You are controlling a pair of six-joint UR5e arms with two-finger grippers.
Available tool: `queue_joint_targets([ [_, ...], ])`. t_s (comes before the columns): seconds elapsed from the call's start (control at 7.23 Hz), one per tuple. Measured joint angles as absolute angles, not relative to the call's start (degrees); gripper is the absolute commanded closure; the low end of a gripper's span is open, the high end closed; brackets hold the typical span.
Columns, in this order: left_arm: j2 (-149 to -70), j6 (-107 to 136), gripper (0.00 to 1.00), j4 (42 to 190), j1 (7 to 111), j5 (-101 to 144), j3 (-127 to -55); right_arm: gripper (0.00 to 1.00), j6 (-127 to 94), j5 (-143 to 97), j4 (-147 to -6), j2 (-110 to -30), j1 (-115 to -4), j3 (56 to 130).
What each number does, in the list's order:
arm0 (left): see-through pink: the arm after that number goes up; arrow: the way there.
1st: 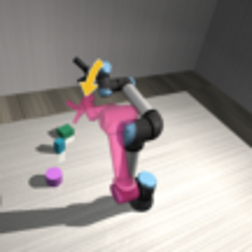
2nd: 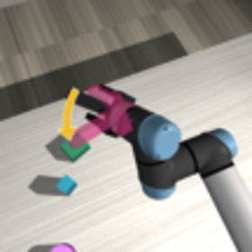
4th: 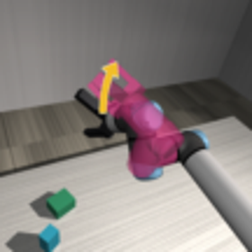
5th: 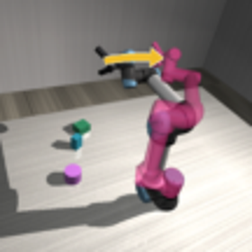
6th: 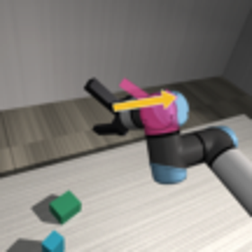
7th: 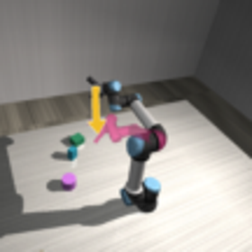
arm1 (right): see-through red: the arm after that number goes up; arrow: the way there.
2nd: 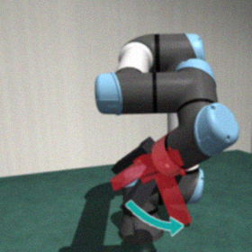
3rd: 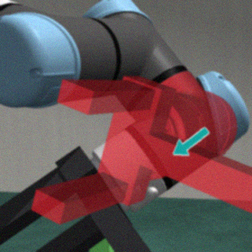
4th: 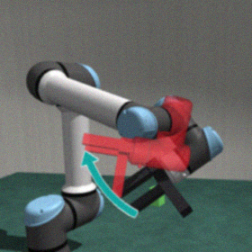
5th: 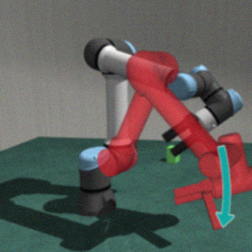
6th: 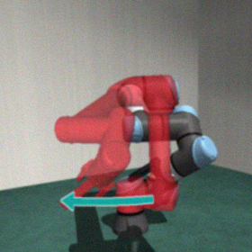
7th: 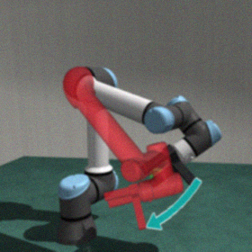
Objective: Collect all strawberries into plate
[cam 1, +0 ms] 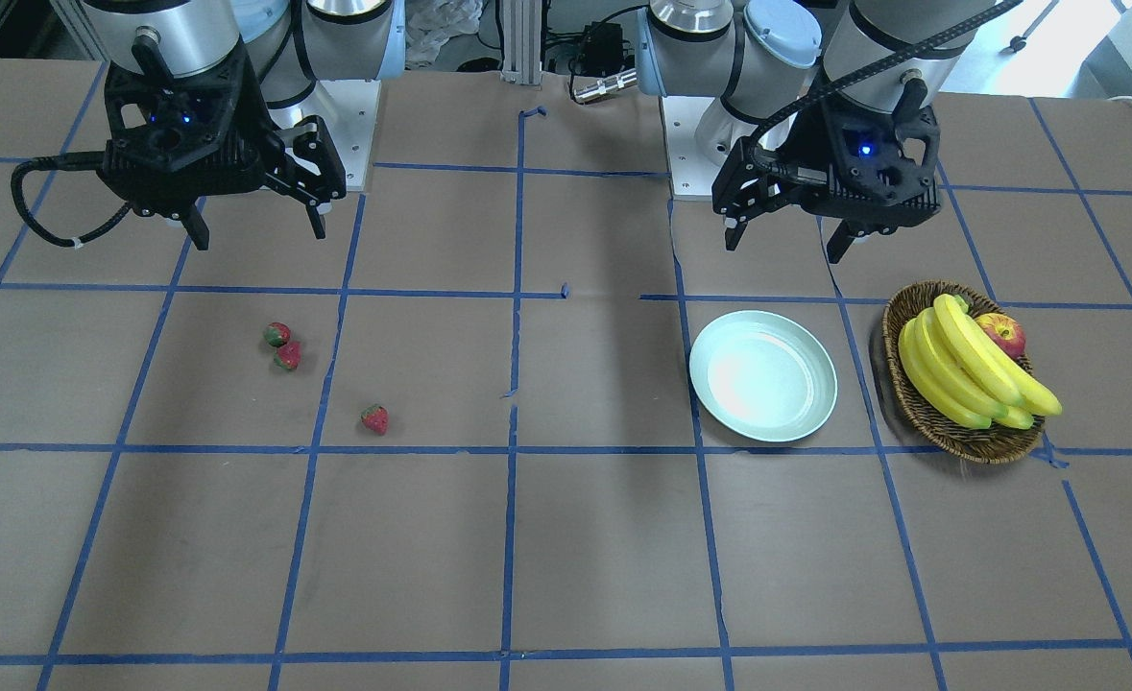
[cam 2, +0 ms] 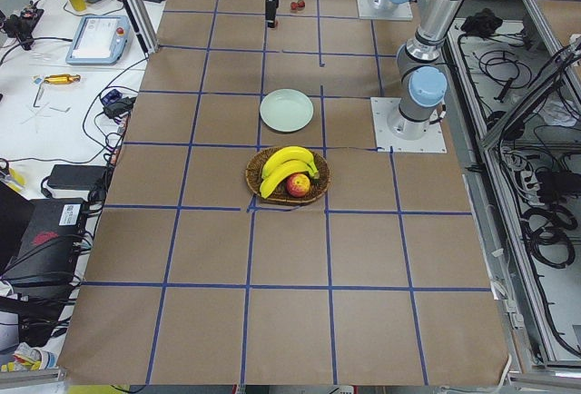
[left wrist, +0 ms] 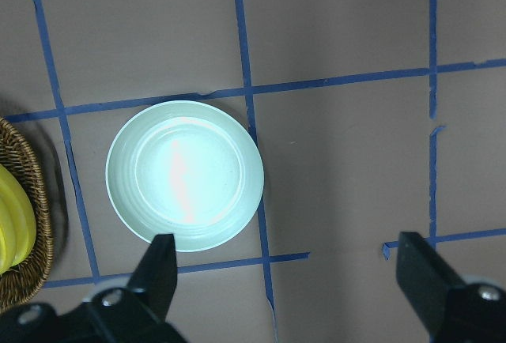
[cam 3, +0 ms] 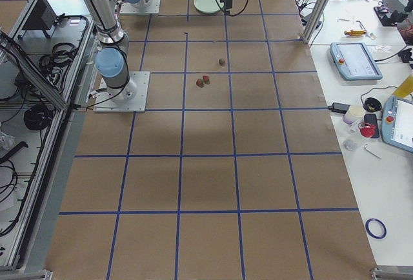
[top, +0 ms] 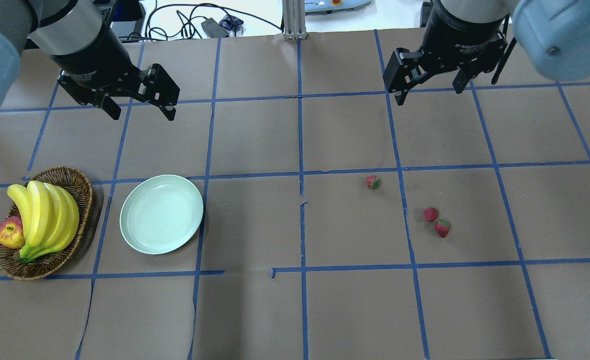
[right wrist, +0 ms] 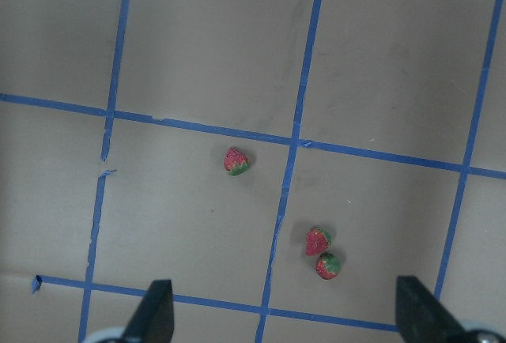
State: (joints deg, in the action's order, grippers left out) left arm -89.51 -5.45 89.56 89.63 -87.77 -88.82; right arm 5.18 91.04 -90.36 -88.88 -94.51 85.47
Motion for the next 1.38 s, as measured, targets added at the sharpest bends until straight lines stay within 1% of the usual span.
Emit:
queue_joint_targets([
  [1.38,-89.53,-5.71,0.00,89.85,89.65,-88.07,-88.98,0.00,0.49,90.18,-90.77,-88.86,-94.39,85.68],
])
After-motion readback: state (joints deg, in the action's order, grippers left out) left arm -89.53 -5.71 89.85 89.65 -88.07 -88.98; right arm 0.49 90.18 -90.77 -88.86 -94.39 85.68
